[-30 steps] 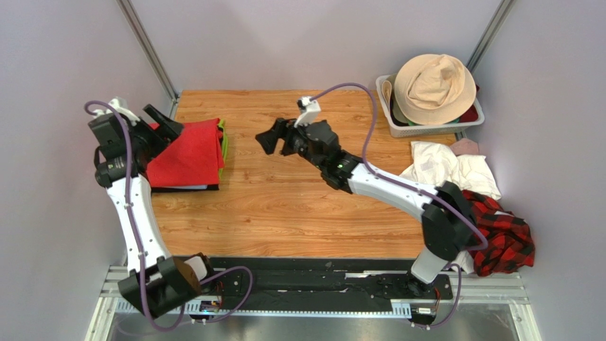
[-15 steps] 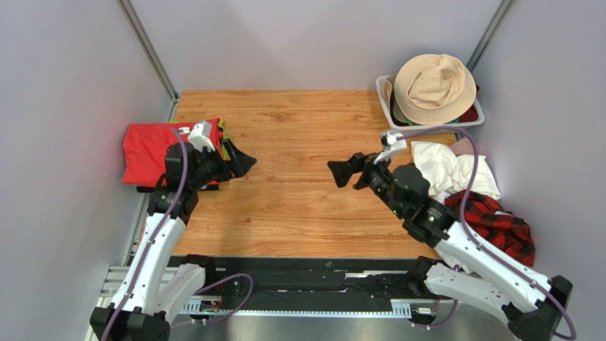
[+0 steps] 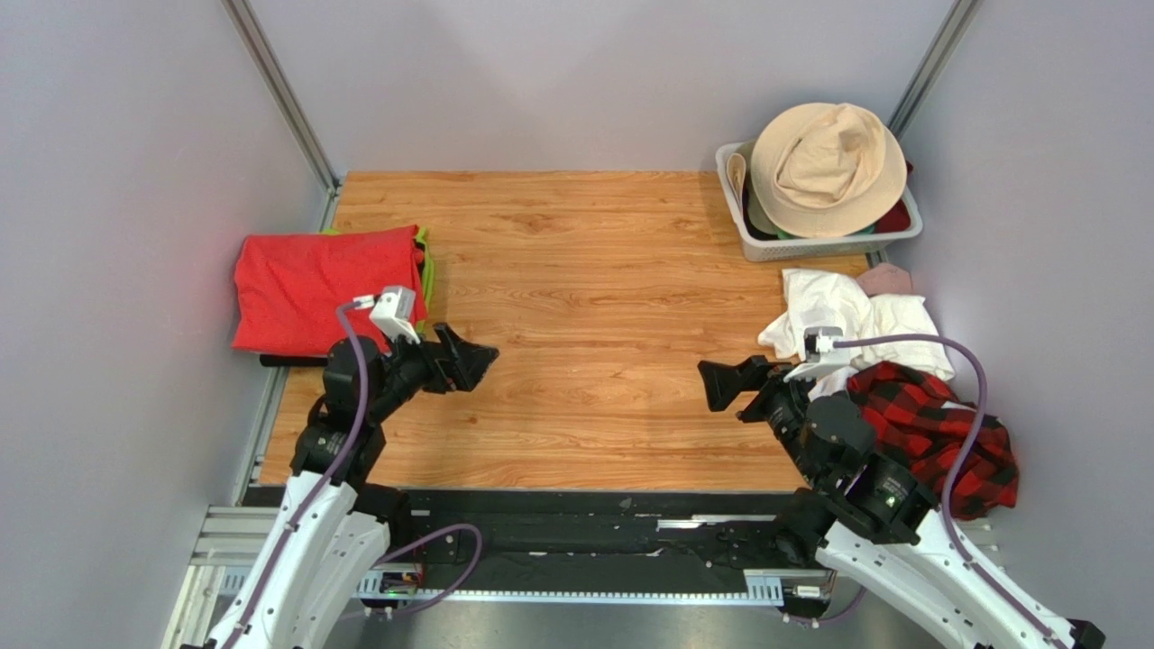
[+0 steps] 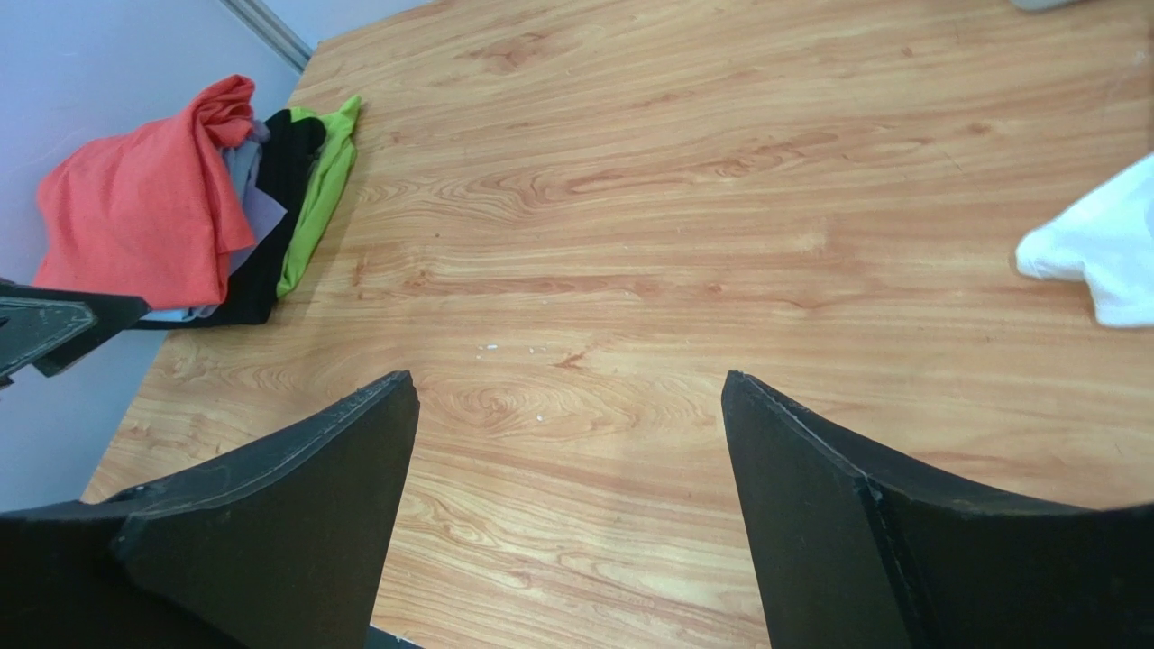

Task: Fold and stack the mixed laundry pile
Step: Reset both arms

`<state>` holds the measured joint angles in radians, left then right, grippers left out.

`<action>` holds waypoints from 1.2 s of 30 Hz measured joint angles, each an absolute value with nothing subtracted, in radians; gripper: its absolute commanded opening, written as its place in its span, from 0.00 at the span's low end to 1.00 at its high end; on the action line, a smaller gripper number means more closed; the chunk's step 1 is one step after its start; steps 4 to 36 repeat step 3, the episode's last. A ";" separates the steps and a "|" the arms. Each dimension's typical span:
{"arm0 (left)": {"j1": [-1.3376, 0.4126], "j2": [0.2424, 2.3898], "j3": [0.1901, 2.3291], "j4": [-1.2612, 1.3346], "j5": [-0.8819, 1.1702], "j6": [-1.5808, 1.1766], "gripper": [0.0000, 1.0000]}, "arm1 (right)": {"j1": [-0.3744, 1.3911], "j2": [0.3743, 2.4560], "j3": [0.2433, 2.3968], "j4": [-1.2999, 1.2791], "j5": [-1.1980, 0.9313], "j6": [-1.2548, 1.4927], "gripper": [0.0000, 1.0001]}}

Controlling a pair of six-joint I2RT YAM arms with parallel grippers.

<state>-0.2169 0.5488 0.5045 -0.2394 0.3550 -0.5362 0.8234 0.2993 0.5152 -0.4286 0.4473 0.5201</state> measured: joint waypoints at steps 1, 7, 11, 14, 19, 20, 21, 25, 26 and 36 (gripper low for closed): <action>-0.217 0.543 0.502 -0.237 0.355 -0.536 0.98 | 0.823 0.286 0.509 -0.441 0.456 0.532 0.86; -0.217 0.543 0.502 -0.231 0.356 -0.536 0.98 | 0.823 0.275 0.505 -0.465 0.469 0.551 0.92; -0.217 0.543 0.502 -0.231 0.356 -0.536 0.98 | 0.823 0.275 0.505 -0.465 0.469 0.551 0.92; -0.217 0.543 0.502 -0.231 0.356 -0.536 0.98 | 0.823 0.275 0.505 -0.465 0.469 0.551 0.92; -0.217 0.543 0.502 -0.231 0.356 -0.536 0.98 | 0.823 0.275 0.505 -0.465 0.469 0.551 0.92; -0.217 0.543 0.502 -0.231 0.356 -0.536 0.98 | 0.823 0.275 0.505 -0.465 0.469 0.551 0.92; -0.217 0.543 0.502 -0.231 0.356 -0.536 0.98 | 0.823 0.275 0.505 -0.465 0.469 0.551 0.92; -0.217 0.543 0.502 -0.231 0.356 -0.536 0.98 | 0.823 0.275 0.505 -0.465 0.469 0.551 0.92; -0.217 0.543 0.502 -0.231 0.356 -0.536 0.98 | 0.823 0.275 0.505 -0.465 0.469 0.551 0.92; -0.217 0.543 0.502 -0.231 0.356 -0.536 0.98 | 0.823 0.275 0.505 -0.465 0.469 0.551 0.92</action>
